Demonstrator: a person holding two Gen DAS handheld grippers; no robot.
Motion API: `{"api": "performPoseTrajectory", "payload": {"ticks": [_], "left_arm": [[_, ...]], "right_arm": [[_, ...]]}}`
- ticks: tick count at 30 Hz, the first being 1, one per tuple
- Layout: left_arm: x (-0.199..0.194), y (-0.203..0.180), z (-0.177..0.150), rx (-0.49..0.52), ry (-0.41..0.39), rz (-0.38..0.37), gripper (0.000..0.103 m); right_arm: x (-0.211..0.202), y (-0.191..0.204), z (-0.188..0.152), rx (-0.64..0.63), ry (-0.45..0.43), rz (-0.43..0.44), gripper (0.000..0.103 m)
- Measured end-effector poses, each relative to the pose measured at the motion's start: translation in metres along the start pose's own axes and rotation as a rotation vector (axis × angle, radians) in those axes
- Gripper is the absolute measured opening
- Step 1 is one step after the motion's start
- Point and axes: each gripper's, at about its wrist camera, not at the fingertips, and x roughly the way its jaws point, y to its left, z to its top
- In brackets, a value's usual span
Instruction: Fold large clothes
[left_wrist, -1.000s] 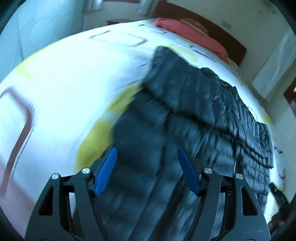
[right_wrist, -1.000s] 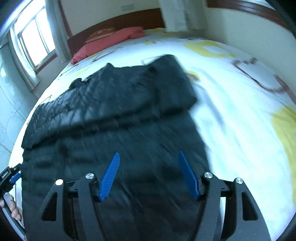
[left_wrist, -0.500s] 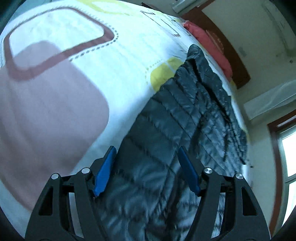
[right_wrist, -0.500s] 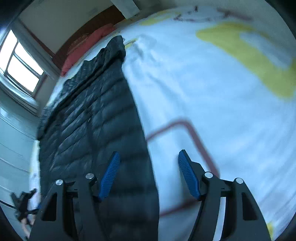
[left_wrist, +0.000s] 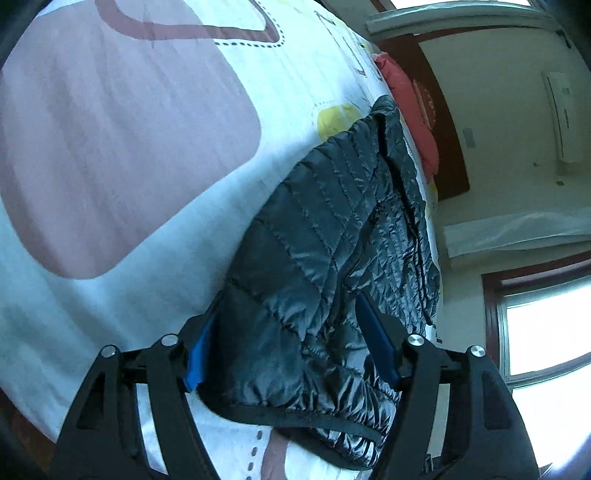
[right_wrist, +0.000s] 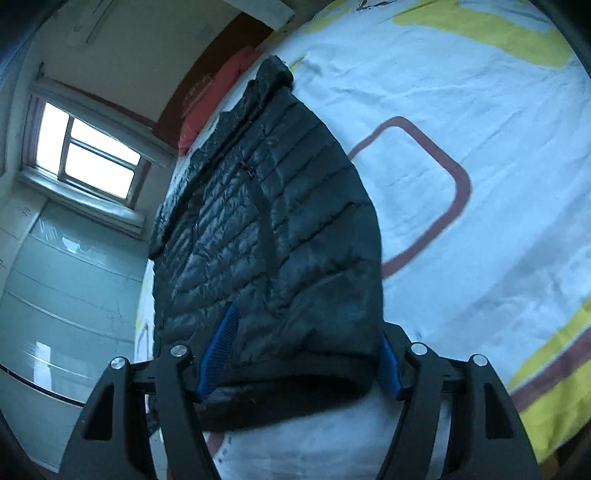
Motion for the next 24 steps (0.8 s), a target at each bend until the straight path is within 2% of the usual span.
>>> {"api": "performPoseTrajectory", "payload": {"ticks": [2,3,4,6,7,9,10,12,15,24], "left_arm": [[0.004,-0.002,0.000,0.014,0.005,-0.019,0.068],[0.007,-0.003,0.000,0.023,0.008,-0.018,0.068],[0.011,-0.004,0.000,0.032,0.011,-0.019,0.068],[0.013,-0.005,0.000,0.051,0.014,-0.020,0.068],[0.013,-0.004,0.001,0.053,0.016,-0.022,0.068],[0.013,-0.005,0.002,0.057,0.018,-0.026,0.054],[0.013,-0.004,0.002,0.064,0.020,-0.022,0.048],[0.012,-0.002,0.003,0.066,0.016,-0.009,0.029],[0.009,0.002,0.005,0.048,0.012,-0.026,0.016],[-0.032,-0.031,0.003,0.161,-0.043,-0.137,0.010]], "right_arm": [[0.007,0.004,0.004,-0.010,-0.005,0.005,0.064],[0.010,0.005,0.005,-0.011,-0.006,0.005,0.057],[0.012,0.004,0.005,-0.008,-0.004,0.006,0.055],[0.014,0.001,0.006,0.002,-0.005,0.012,0.039],[0.013,-0.001,0.006,0.008,-0.005,0.019,0.035],[0.011,-0.006,0.007,0.023,-0.006,0.034,0.023],[0.010,-0.007,0.007,0.029,-0.007,0.046,0.022],[0.007,-0.006,0.007,0.025,-0.017,0.061,0.017],[0.000,0.000,0.007,0.001,-0.040,0.098,0.014],[-0.034,0.028,0.009,-0.051,-0.087,0.235,0.011]]}}
